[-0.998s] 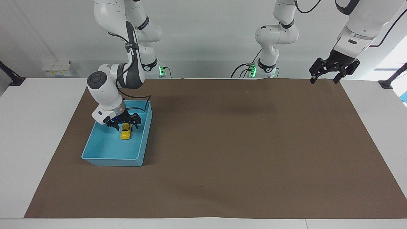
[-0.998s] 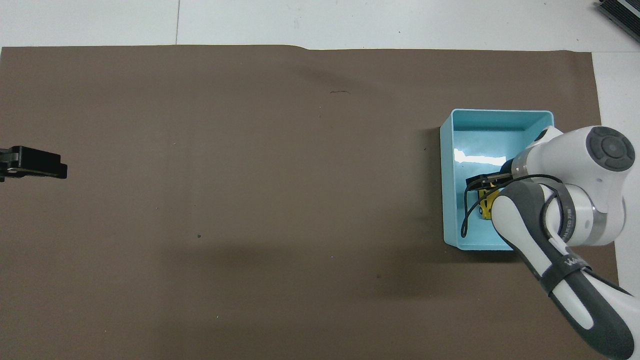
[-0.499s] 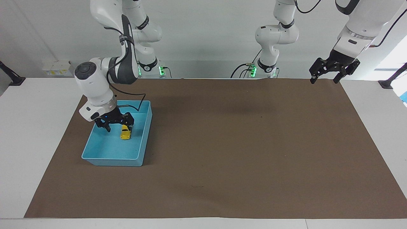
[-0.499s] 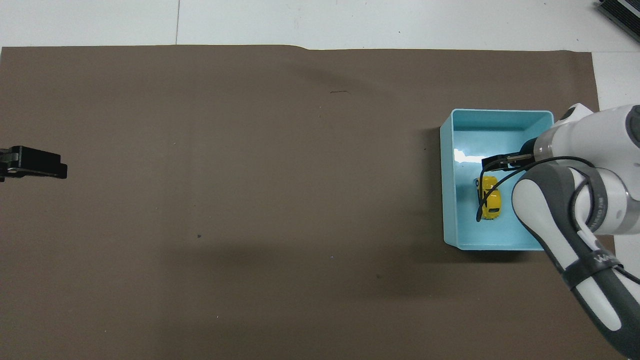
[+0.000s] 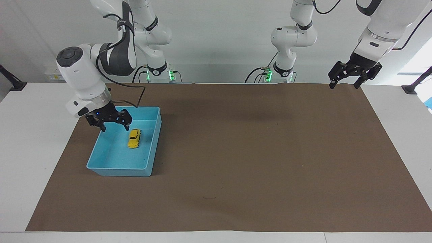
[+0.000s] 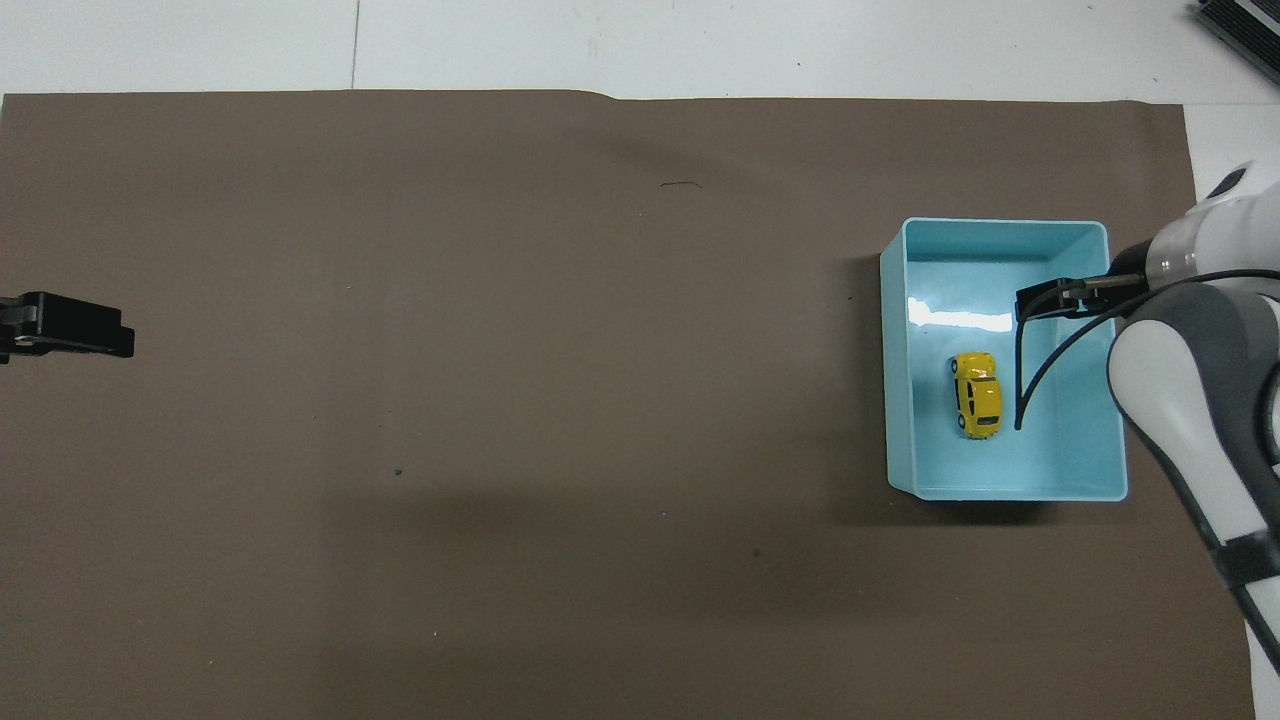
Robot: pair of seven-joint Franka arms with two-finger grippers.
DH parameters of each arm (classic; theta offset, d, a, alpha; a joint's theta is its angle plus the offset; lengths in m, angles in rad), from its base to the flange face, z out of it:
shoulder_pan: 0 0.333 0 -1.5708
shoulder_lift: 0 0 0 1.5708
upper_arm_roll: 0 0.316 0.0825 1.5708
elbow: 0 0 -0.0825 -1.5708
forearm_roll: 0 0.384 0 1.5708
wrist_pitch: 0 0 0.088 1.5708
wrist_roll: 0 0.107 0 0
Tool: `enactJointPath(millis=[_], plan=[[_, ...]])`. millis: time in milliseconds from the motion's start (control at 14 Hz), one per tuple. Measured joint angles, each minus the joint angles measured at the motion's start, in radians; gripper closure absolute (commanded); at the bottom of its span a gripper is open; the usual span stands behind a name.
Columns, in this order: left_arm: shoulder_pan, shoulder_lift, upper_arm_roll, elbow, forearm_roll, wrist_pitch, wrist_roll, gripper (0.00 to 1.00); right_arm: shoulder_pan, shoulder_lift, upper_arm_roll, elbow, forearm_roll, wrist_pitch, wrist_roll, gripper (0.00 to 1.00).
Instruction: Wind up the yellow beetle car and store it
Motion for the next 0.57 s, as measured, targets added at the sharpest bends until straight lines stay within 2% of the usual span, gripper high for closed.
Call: enactJointPath(millis=[570], plan=[[0.000, 0.000, 0.000, 0.000, 0.000, 0.000, 0.000, 0.00, -0.031, -0.114, -0.001, 0.004, 0.001, -0.109, 0.127, 0.00]])
